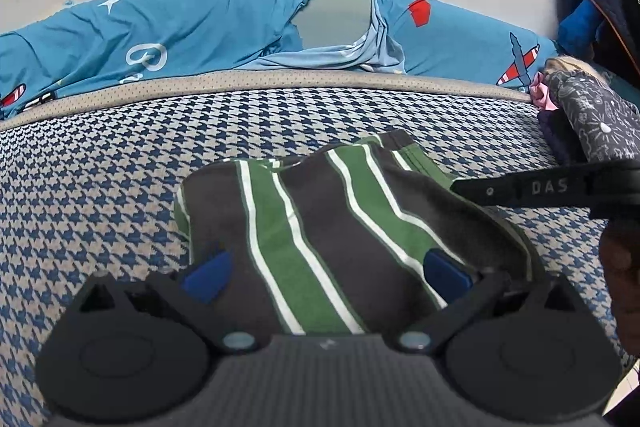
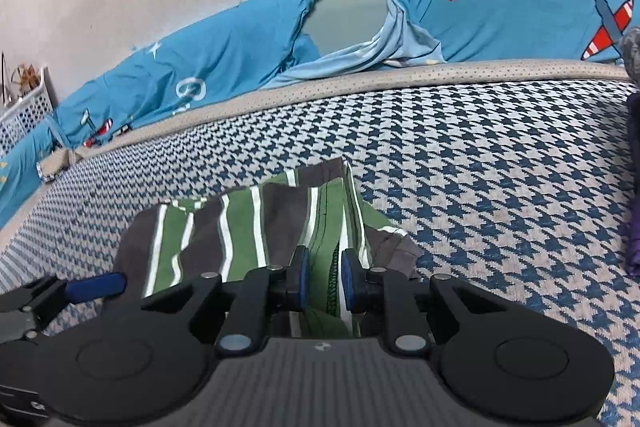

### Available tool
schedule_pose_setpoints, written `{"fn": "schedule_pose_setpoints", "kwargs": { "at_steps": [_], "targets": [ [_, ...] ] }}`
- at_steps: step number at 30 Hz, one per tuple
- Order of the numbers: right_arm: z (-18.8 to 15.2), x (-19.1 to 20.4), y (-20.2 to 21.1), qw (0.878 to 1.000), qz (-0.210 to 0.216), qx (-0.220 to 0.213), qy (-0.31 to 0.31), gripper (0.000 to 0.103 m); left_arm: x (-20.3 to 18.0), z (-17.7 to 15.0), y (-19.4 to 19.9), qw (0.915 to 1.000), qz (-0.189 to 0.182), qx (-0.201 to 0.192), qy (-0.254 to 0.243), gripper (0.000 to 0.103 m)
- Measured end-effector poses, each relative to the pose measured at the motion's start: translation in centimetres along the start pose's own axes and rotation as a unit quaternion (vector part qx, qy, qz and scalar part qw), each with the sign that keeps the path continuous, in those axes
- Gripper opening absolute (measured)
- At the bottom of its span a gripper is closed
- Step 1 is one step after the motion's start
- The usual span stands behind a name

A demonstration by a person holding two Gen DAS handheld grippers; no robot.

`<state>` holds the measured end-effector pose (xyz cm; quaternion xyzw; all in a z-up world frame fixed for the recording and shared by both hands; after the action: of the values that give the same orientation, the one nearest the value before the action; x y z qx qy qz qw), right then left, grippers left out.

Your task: Fold clothes

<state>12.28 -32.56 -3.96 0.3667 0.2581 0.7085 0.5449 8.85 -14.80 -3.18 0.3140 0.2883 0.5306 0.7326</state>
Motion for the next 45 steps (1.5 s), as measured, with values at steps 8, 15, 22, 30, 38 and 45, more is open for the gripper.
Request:
{"fn": "schedule_pose_setpoints", "kwargs": {
  "at_steps": [8, 15, 22, 30, 38, 45],
  "targets": [
    [-0.2, 0.8, -1.3, 1.0, -0.003, 0.015, 0.025, 0.017, -0.1, -0.2, -0.5, 0.9999, 0.004, 0.011, -0.004, 0.103],
    [0.0, 0.5, -0.6, 0.999, -0.028, -0.011, 0.026, 0.004, -0.1, -0.4, -0.4, 0.9999, 0.005, 0.013, -0.006, 0.103],
    [1.1, -1.0, 0.6, 0.997, -0.059, -0.046, -0.015, 0.004, 0.0, -0.3, -0.3, 0.9999, 0.004, 0.011, -0.005, 0.103],
    [1.1, -2.4, -0.8, 0.995, -0.087, -0.002, -0.047, 0.004, 0.1, -0.5, -0.7, 0.9996, 0.012, 0.025, -0.007, 0.103],
    [1.4, -4.4, 2.4, 0.989, -0.096, -0.039, -0.105, 0.004, 0.5, -0.2, -0.6, 0.9998, 0.008, 0.019, 0.005, 0.103],
    [0.1, -5.9, 6.7, 0.984, -0.113, -0.033, -0.135, 0.004, 0.3, -0.6, -0.3, 0.9997, 0.012, 0.019, -0.007, 0.103]
  ]
}}
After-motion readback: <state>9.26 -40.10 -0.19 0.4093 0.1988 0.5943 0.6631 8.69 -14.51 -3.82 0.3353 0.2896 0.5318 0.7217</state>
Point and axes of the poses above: each gripper's, at about its wrist camera, not at the fingertips, and y roughly against the way its jaws point, x to its left, z to its top, the point moved 4 cm from there along -y, roughly the way its jaws point, and after that the axes turned 11 degrees about x, right-handed, at the moved point
